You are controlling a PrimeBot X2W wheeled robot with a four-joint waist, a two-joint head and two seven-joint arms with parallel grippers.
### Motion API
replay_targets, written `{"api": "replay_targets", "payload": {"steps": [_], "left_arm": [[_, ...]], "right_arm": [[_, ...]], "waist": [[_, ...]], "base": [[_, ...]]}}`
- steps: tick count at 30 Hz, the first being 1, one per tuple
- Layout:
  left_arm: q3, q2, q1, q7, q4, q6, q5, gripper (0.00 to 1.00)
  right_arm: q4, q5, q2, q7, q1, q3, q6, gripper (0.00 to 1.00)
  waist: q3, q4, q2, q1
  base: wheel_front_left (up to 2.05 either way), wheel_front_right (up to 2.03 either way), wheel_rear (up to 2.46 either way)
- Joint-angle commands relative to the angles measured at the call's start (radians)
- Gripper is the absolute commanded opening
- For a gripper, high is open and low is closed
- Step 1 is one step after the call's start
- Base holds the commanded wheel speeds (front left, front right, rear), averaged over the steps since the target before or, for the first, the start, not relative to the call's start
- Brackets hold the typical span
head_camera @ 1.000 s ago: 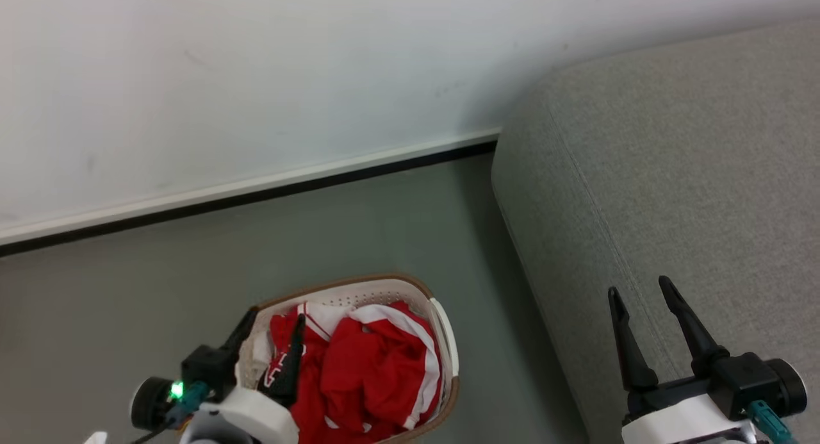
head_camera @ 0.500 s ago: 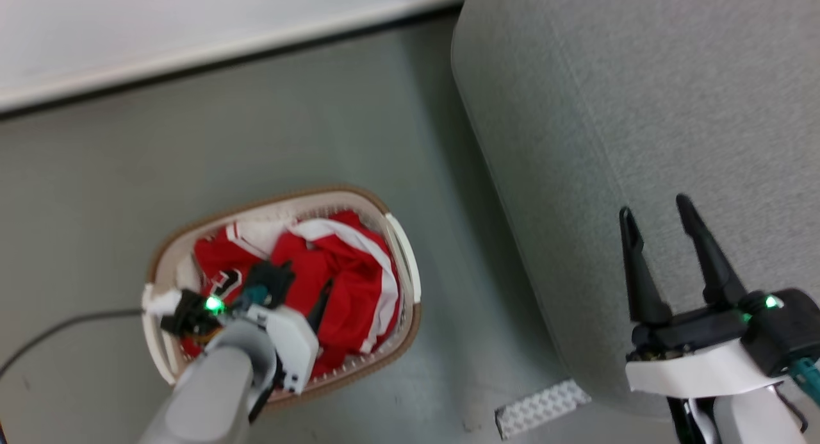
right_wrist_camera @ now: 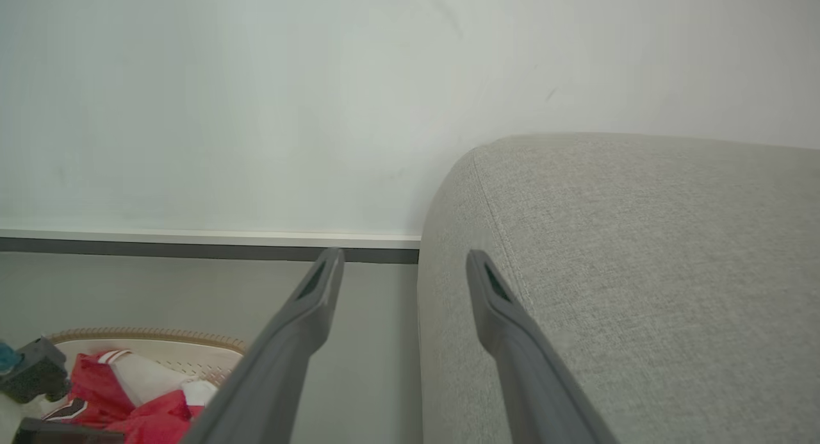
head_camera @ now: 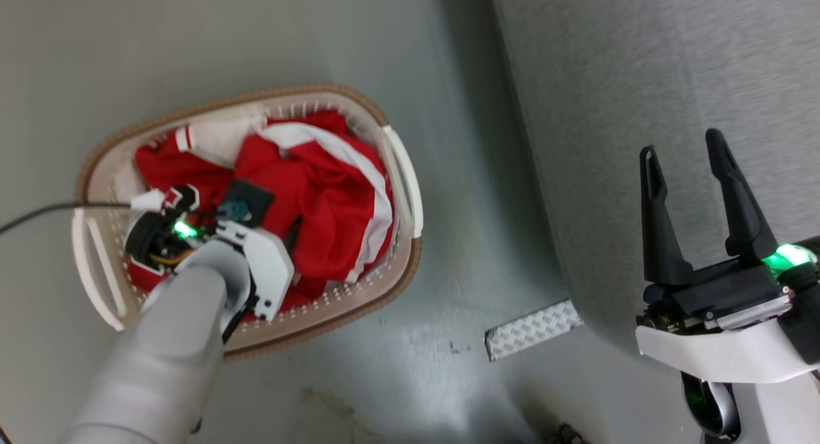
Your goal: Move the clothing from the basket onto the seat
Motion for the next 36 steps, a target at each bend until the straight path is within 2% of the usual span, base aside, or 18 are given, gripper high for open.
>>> {"api": "replay_targets", "payload": {"steps": [1,7,8,9,10,15,21,28,36], "left_arm": [[-0.021,0.013,-0.039,0.017,0.019,0.002,-0.019,1.00],[-0.061,0.021,-0.091,0.032,0.060,0.002,-0.057,1.00],[-0.066,0.022,-0.098,0.024,0.066,0.002,-0.061,0.69],[-0.073,0.023,-0.105,0.014,0.072,0.002,-0.061,0.07],[-0.082,0.022,-0.109,0.007,0.078,0.002,-0.060,0.00],[-0.120,-0.002,-0.108,-0.040,0.097,0.002,-0.086,0.00],[-0.142,-0.044,-0.068,-0.112,0.070,0.002,-0.193,0.00],[-0.168,-0.066,0.044,-0.163,-0.051,0.002,-0.372,0.00],[-0.181,-0.052,0.199,-0.177,-0.236,0.002,-0.543,0.00]], "right_arm": [[-0.019,-0.011,0.000,-0.003,-0.022,-0.002,-0.002,1.00],[-0.047,-0.013,0.000,-0.003,-0.026,0.003,-0.002,1.00],[-0.049,-0.013,0.000,-0.003,-0.023,0.003,-0.002,1.00],[-0.051,-0.014,0.000,-0.003,-0.020,0.003,-0.002,1.00],[-0.053,-0.014,0.000,-0.003,-0.018,0.003,-0.002,1.00],[-0.041,-0.013,0.000,-0.003,-0.027,0.004,-0.002,1.00],[-0.012,-0.023,0.000,-0.003,-0.030,-0.009,-0.002,1.00],[0.041,-0.027,-0.001,-0.003,0.018,-0.027,-0.002,1.00],[0.110,-0.046,-0.001,-0.003,0.112,-0.048,-0.002,1.00]], "waist": [[0.060,0.007,0.0000,-0.0003],[0.114,0.010,0.0000,-0.0003],[0.117,0.011,0.0000,-0.0003],[0.119,0.013,0.0000,-0.0003],[0.121,0.014,0.0000,-0.0003],[0.106,0.023,0.0000,-0.0003],[0.015,0.064,0.0000,-0.0003],[-0.166,0.116,0.0000,-0.0003],[-0.397,0.174,0.0000,-0.0003]], "base": [[0.00,0.00,0.00],[0.00,0.00,0.00],[0.00,0.00,0.00],[0.00,0.00,0.00],[0.00,0.00,0.00],[0.00,0.00,0.00],[0.00,0.00,0.00],[0.00,0.00,0.00],[0.00,0.00,0.00]]}}
